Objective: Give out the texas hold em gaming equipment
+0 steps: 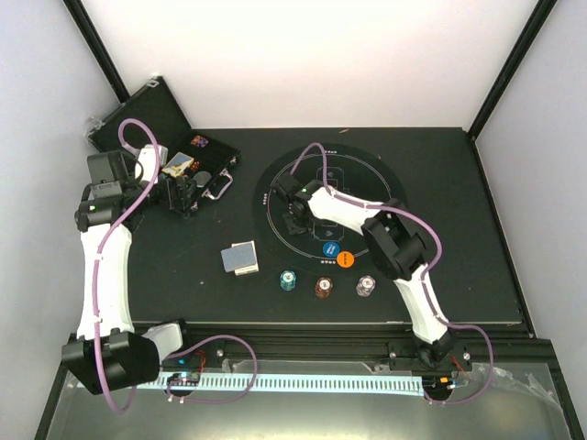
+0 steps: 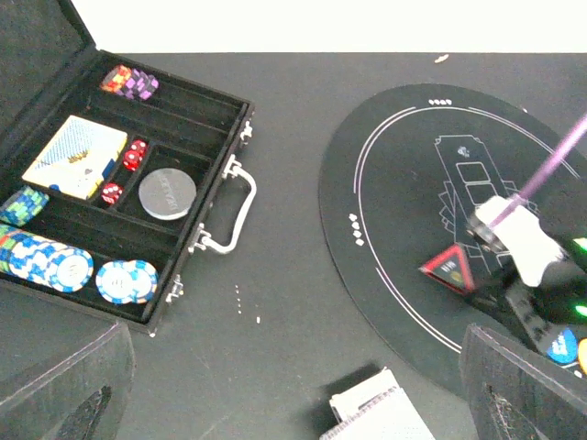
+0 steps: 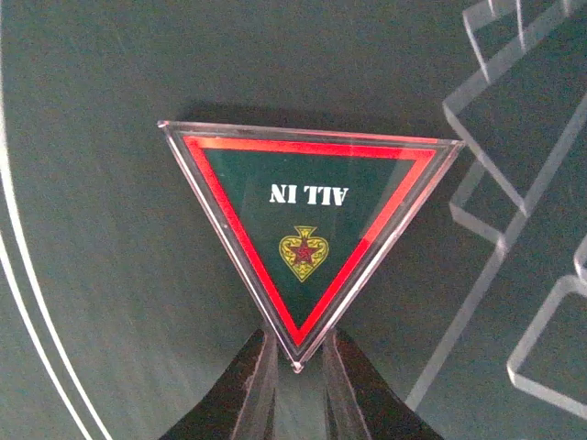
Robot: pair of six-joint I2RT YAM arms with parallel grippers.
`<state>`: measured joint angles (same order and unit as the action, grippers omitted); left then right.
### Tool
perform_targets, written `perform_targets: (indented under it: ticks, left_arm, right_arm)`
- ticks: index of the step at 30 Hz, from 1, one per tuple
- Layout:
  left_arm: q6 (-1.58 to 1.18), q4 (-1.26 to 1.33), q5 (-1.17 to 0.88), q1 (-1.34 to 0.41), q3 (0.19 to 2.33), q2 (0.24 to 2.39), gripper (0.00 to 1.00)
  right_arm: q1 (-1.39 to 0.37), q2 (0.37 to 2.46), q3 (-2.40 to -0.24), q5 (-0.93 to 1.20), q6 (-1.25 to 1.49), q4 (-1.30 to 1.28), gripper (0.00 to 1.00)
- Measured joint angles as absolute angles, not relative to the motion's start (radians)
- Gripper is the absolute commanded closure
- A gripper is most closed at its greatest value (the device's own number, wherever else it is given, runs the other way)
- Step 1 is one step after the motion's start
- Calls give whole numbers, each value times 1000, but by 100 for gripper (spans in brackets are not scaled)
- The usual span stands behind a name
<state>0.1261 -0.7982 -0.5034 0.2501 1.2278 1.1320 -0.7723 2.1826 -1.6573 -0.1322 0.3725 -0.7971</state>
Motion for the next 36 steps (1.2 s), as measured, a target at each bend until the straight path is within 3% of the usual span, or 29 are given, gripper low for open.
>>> perform_targets:
  ticks: [12,16,18,21,29,36]
  left_arm:
    - [140,-873,-546,281,1228,1127,1]
    - [155,-884,-546,282,1228,1119,1]
    - [160,-887,-546,282,1228,1116,1]
    - [168,-890,-552,284,1227,1116,1]
    - [172,-891,-594,289,1214,1113,1]
    - [173,-891,-619,289,1214,1113,1]
  right_arm:
    - [-772,2527,-2233,-93,347,-884,82]
    - [-772,2526,-2246,-75,342,-912,62]
    - [-772,2483,-2176,-73,337,-904,49]
    - [-772,2336,-1974,-81,342,-898,43]
    - [-772,1859,-1480,-115,395,-817,43]
    - [-772,1774,-1179,-124,434,-764,44]
